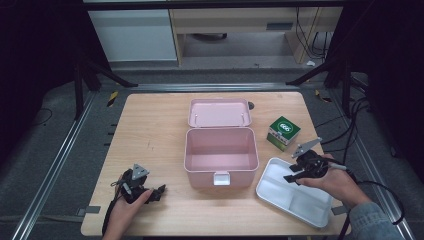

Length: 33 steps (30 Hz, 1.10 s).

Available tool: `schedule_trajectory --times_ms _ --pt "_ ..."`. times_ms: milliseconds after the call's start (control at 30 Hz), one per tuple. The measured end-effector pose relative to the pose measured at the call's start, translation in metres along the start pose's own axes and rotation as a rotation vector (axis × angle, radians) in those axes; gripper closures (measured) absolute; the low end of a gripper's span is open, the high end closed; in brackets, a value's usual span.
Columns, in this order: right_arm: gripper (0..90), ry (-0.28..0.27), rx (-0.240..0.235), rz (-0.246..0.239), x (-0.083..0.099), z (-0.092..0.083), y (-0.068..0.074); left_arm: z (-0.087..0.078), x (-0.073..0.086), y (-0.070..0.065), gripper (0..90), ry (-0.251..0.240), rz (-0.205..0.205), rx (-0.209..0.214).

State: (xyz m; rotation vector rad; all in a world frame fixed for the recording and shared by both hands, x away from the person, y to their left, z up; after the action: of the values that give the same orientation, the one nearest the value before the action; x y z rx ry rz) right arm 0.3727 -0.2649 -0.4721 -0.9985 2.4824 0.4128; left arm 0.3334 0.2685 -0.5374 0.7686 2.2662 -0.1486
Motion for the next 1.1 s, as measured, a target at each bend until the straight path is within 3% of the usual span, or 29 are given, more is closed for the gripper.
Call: schedule_trajectory --times_ms 33,100,133,200,233,433,767,1100 --pt "38.7 -0.041 0.039 0.036 -0.009 -0.006 -0.007 0.000 0.000 0.000 0.0 -0.001 -0.002 -0.003" --pt "37.1 -0.048 0.045 0.051 -0.012 -0.008 -0.009 0.000 0.000 -0.001 0.0 -0.001 -0.002 -0.003" --pt "29.5 -0.073 0.078 0.076 -0.022 -0.012 -0.014 0.000 0.000 0.000 0.0 0.000 0.000 -0.003" --pt "28.5 -0.079 0.091 0.083 -0.026 -0.014 -0.016 0.000 0.000 0.000 0.0 -0.001 0.000 -0.003" --pt "21.2 -0.091 0.117 0.093 -0.038 -0.018 -0.022 0.000 0.000 0.000 0.0 -0.002 0.000 -0.003" --pt "10.6 -0.112 0.157 0.148 -0.061 -0.025 -0.042 0.000 0.001 -0.001 0.0 -0.005 -0.001 -0.003" --pt "6.8 -0.087 0.150 0.144 -0.090 -0.011 -0.072 0.000 0.001 -0.001 0.0 -0.010 -0.003 -0.005" --pt "7.2 -0.030 0.157 0.181 -0.096 0.013 -0.092 0.000 0.001 -0.001 0.0 -0.012 -0.003 -0.002"
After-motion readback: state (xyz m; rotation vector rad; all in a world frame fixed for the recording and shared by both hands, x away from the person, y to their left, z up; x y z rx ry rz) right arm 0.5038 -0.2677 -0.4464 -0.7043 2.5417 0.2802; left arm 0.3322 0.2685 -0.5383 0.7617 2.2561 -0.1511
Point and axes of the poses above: each handheld gripper's, and its own axes: z roughly forward along the jaws, x roughly out of its underside, y roughly to its left, the point moved 1 cm from there along z, roughly forward along the jaws, and after that the axes turned 7 degrees about z, right-handed, at the moved point
